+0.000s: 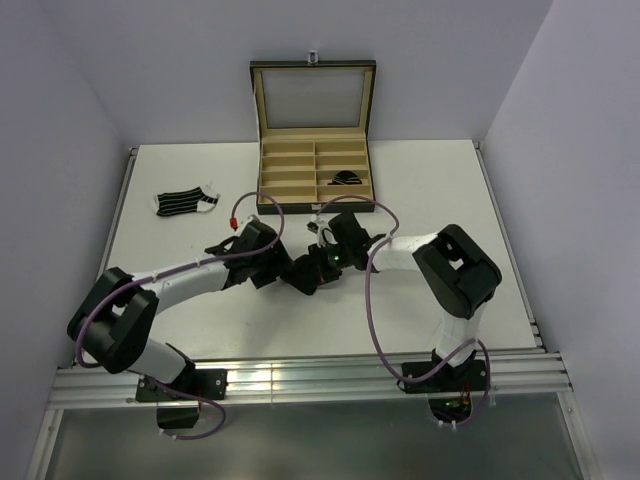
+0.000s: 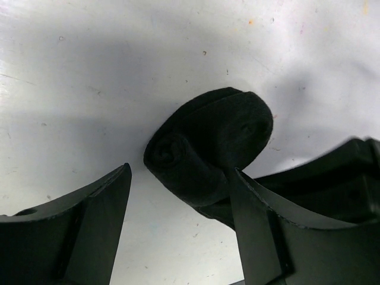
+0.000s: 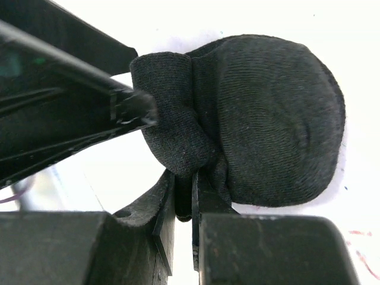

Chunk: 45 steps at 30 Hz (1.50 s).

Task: Roll the socks
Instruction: Roll the sock at the center of the board.

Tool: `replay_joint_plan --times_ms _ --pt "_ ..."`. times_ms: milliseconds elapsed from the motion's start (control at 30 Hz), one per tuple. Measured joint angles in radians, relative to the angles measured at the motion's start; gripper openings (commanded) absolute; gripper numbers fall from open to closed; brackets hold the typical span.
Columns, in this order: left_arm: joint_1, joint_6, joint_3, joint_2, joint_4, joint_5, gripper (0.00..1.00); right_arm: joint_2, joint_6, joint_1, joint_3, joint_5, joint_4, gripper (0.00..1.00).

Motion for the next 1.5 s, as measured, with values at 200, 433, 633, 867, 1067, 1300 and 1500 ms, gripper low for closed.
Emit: replay_joint_plan --times_ms 200,433,633,867,1067,1300,1500 --pt "0.000 -0.032 -0.096 -0.063 0.063 0.000 0.68 0.055 0.059 -0.044 0.013 -0.139 0.022 0.00" --pt "-0.008 -0.086 -0.179 -0.109 0.129 -0.007 0.66 0.073 0.095 -0.046 0.013 -0.188 0.022 0.00" --pt "-0.027 -0.111 -0.183 -0.093 0.179 -0.025 0.62 0.076 0.108 -0.047 0.016 -0.189 0.018 0.00" --pt "-0.046 -0.148 -0.175 -0.056 0.178 -0.047 0.49 0.082 0.137 -0.047 0.017 -0.192 0.022 0.00" --pt "-0.063 -0.174 -0.145 -0.024 0.150 -0.077 0.54 0.093 0.176 -0.052 0.017 -0.204 0.034 0.00" --pt "-0.079 -0.182 -0.100 0.019 0.123 -0.102 0.44 0.100 0.242 -0.061 0.006 -0.215 0.063 0.00" --pt "-0.081 -0.178 -0.043 0.066 0.087 -0.110 0.10 0.103 0.278 -0.062 -0.005 -0.213 0.089 0.00"
